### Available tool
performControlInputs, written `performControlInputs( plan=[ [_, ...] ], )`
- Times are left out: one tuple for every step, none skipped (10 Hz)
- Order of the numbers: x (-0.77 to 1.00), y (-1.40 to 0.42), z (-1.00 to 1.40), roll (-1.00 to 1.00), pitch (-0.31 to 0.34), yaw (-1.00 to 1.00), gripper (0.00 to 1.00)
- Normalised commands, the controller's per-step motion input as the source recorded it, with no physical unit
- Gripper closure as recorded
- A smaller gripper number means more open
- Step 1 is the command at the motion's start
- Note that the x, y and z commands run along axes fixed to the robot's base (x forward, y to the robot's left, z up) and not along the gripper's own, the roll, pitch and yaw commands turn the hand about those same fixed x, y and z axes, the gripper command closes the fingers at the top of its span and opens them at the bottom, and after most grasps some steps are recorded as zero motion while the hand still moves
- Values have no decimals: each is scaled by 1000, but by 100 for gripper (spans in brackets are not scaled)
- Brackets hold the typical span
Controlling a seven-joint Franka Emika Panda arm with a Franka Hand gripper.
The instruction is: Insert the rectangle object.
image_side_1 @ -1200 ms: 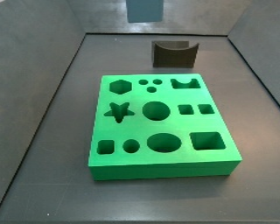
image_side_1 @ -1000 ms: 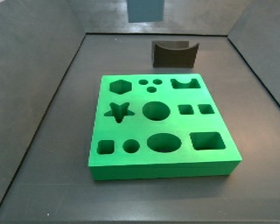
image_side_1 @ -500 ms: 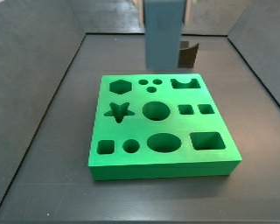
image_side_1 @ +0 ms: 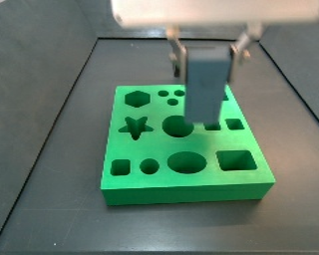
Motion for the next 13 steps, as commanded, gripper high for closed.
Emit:
performControlInputs(
  plan=[
    [826, -506, -454, -16, 0, -129, 100],
    [874, -463, -431, -3, 10, -86, 100],
    [926, -397, -337, 0, 59, -11, 100],
    [974, -346, -280, 0, 90, 0, 100],
    [1000, -326, -251, 0, 94, 0, 100],
    [1000, -320, -246, 0, 104, 0, 100],
    [960, -289, -240, 41, 131, 34, 100],
    [726, -280, -240, 111, 186, 211, 100],
    [400, -189, -269, 199, 210, 260, 100],
    [123, -66, -229, 264, 197, 257, 100],
    [0, 0, -249, 244, 120, 291, 100],
    [-71, 0, -283, 244, 74, 331, 100],
    [-169, 51, -320, 194, 66, 220, 100]
  ],
)
